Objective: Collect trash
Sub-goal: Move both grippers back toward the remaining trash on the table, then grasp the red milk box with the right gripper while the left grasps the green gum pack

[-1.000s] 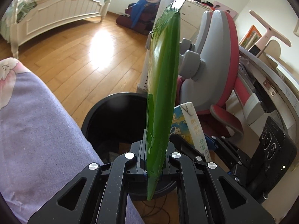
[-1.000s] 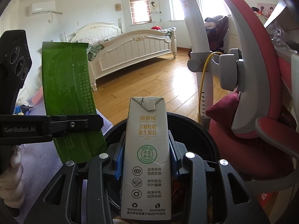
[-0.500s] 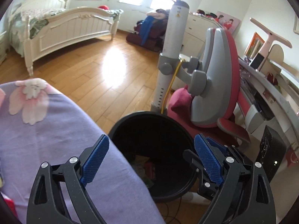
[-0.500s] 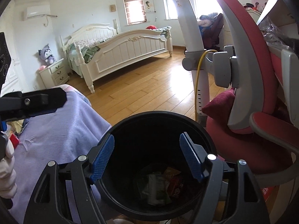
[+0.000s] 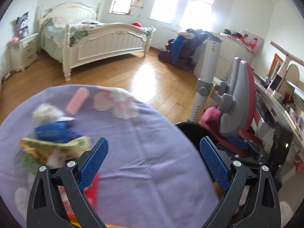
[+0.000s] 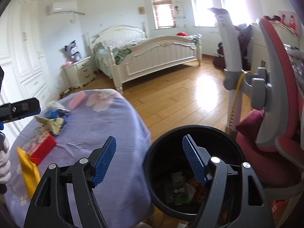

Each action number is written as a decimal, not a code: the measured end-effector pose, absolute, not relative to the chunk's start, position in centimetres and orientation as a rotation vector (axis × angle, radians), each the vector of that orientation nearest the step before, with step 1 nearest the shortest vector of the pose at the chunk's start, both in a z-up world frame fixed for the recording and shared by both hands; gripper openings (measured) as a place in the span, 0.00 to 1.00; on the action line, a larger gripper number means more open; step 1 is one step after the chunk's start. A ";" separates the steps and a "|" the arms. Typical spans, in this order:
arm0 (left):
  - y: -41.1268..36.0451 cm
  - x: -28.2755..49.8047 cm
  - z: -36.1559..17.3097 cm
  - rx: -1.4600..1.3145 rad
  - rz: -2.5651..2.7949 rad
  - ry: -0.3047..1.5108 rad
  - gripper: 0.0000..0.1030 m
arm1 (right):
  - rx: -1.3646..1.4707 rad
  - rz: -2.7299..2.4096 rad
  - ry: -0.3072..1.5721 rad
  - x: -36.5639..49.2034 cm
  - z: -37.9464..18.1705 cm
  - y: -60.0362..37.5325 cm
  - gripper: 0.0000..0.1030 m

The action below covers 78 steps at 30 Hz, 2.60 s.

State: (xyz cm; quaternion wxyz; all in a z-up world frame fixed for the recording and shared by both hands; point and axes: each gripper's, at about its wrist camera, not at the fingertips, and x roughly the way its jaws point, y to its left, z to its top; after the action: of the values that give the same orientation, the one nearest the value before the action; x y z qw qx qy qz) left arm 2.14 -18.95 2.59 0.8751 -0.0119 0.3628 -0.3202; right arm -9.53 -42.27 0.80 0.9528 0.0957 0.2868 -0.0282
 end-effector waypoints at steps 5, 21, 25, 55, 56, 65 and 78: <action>-9.9 1.9 2.2 -0.049 -0.548 0.756 0.93 | 0.129 0.079 0.595 -9.2 2.0 -37.6 0.70; -0.7 6.3 -3.5 -0.020 -0.406 0.924 0.93 | -0.009 0.414 0.771 -6.0 1.7 -23.6 0.70; -0.3 8.1 -3.9 -0.119 -0.415 0.946 0.93 | 0.120 0.443 0.863 -4.1 1.1 -22.8 0.70; -2.3 9.5 -4.7 -0.094 -0.309 0.963 0.80 | 0.036 0.347 0.944 -1.4 -1.0 -22.9 0.67; -2.9 9.8 -5.0 -0.080 -0.300 0.976 0.80 | 0.023 0.349 0.942 -1.1 -1.2 -22.3 0.66; -3.2 9.8 -5.3 -0.037 -0.205 0.969 0.54 | -0.020 0.336 0.932 -1.0 -1.6 -21.9 0.50; -0.2 5.4 -5.2 0.070 -0.212 1.007 0.63 | 0.020 0.339 0.928 -0.9 -1.8 -22.6 0.52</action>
State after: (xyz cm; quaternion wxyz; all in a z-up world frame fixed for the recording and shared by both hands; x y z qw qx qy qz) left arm 5.41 -0.19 -5.18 0.8698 0.0337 0.4816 -0.1014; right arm -0.86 -22.59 -1.79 0.8803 0.0096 0.4455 0.1628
